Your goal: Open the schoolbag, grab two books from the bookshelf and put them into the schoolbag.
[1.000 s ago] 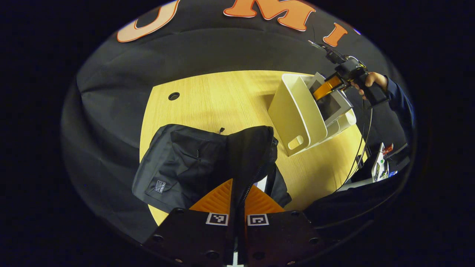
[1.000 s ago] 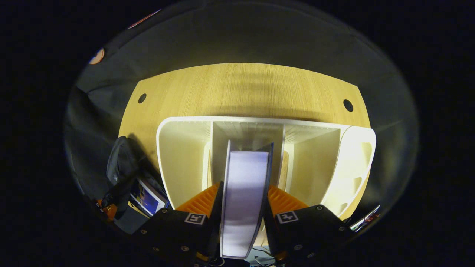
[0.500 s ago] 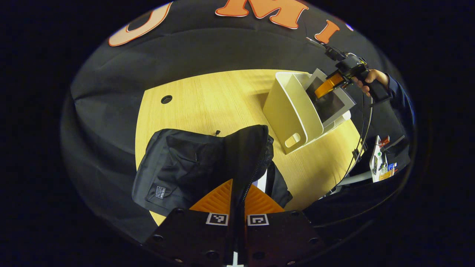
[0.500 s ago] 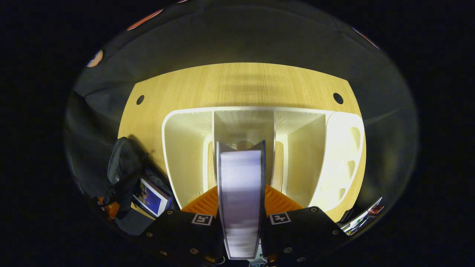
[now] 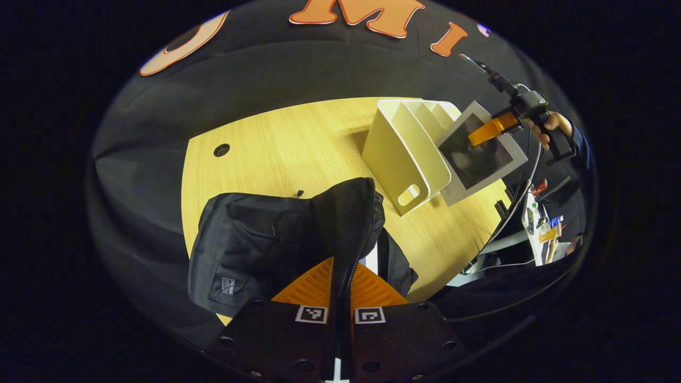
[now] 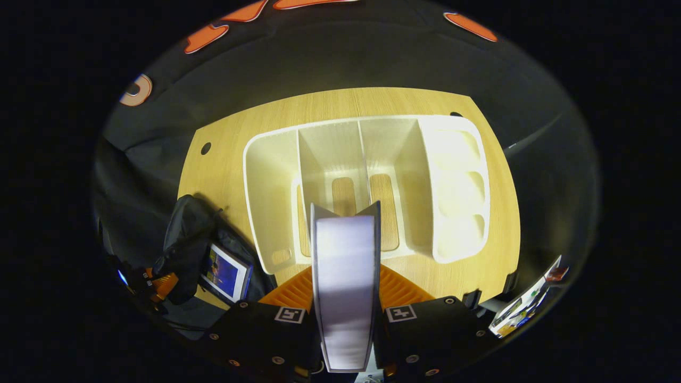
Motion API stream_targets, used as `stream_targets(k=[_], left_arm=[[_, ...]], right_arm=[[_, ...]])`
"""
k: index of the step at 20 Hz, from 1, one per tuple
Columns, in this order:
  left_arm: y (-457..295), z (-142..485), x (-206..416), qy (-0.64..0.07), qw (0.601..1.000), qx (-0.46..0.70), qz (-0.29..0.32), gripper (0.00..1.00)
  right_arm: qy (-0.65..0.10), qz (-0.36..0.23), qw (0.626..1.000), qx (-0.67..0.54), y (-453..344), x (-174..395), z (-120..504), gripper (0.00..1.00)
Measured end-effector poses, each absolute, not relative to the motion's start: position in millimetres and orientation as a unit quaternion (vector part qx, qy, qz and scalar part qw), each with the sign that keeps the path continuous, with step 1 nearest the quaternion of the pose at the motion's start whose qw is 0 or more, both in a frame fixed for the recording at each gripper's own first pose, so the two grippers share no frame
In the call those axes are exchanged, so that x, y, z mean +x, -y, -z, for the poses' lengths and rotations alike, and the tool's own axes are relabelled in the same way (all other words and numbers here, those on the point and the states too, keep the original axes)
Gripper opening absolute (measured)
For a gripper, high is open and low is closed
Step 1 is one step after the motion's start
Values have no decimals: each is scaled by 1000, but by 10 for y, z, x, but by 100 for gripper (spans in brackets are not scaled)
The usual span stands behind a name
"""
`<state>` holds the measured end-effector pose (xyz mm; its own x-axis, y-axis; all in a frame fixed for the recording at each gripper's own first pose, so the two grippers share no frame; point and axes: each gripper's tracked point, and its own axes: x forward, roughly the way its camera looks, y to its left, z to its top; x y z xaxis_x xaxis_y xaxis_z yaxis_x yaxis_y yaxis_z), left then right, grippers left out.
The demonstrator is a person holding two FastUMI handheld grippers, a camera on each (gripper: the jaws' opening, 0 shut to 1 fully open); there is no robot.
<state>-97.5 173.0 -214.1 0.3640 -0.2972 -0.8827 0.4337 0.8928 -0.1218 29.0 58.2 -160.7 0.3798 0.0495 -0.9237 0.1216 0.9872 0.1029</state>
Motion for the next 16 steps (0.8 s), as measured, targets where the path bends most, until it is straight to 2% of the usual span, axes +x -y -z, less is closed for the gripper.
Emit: stream_targets(k=[12,16], left_arm=[[-1712,2158,-979,-512,809,87,277,5],[-1731,2140,-975,-512,803,93,290,5]], right_arm=[[-540,38,823,174,-825,-733,1770,40],[-529,19,815,235,-1094,-945,1845,40]])
